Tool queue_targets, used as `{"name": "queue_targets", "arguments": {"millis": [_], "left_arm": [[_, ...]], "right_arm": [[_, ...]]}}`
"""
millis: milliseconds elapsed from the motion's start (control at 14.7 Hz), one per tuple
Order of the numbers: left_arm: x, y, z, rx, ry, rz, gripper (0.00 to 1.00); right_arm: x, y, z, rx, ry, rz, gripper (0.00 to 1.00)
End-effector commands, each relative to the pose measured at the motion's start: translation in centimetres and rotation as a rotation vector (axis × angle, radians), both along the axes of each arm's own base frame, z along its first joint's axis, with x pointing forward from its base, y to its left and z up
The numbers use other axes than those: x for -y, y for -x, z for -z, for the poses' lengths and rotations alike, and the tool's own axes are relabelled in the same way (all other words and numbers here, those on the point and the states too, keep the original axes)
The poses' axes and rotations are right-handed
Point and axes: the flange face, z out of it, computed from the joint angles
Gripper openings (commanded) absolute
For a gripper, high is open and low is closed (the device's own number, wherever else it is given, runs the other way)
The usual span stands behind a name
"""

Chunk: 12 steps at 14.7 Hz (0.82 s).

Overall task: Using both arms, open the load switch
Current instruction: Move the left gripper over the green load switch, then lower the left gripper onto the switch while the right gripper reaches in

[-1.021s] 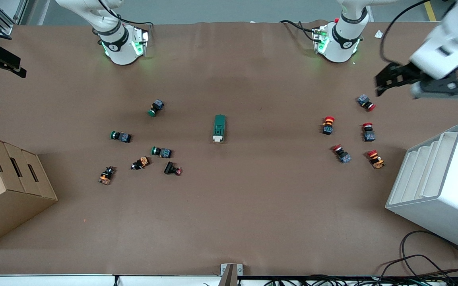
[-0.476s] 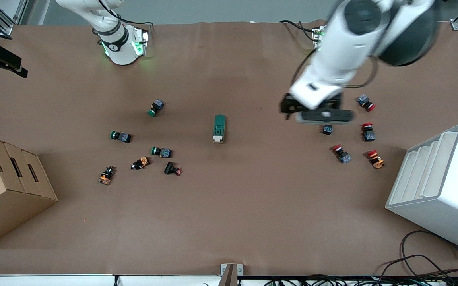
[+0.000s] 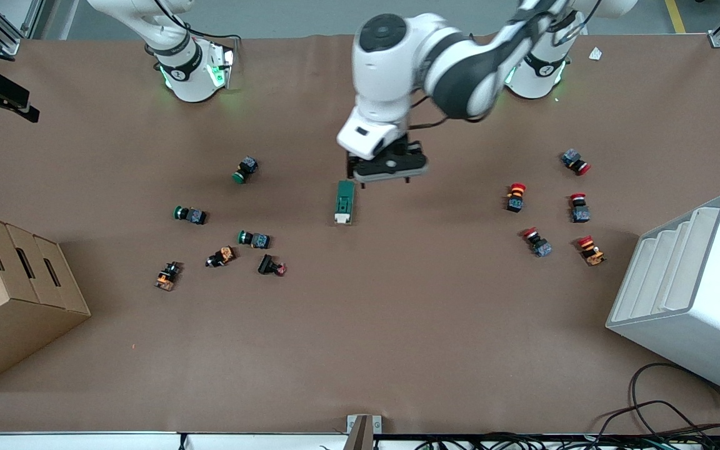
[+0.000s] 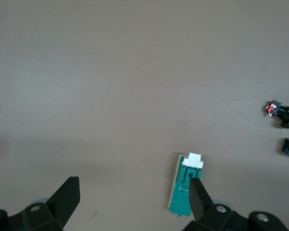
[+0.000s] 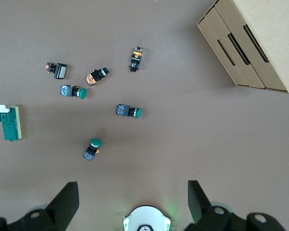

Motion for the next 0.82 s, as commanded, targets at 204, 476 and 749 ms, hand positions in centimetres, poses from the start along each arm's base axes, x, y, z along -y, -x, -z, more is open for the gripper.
{"name": "queue_targets", "arguments": {"millis": [204,476,749], "left_arm": [[7.2,7.0,9.6,0.192,0.002,-0.069,0.99],[8.9,11.4,15.5,0.347,-0.025,0.013,0.98],[7.7,15.0,19.9,0.444,-0.077,0.134,0.97]], "right_arm": [[1.8,-6.2,9.7,-0.125,0.004,0.029,1.00],[1.3,-7.4,12.4,-0.150,0.004,0.044,1.00],[-5.6,-8.2,14.3,-0.182,0.064,0.254,1.00]]}}
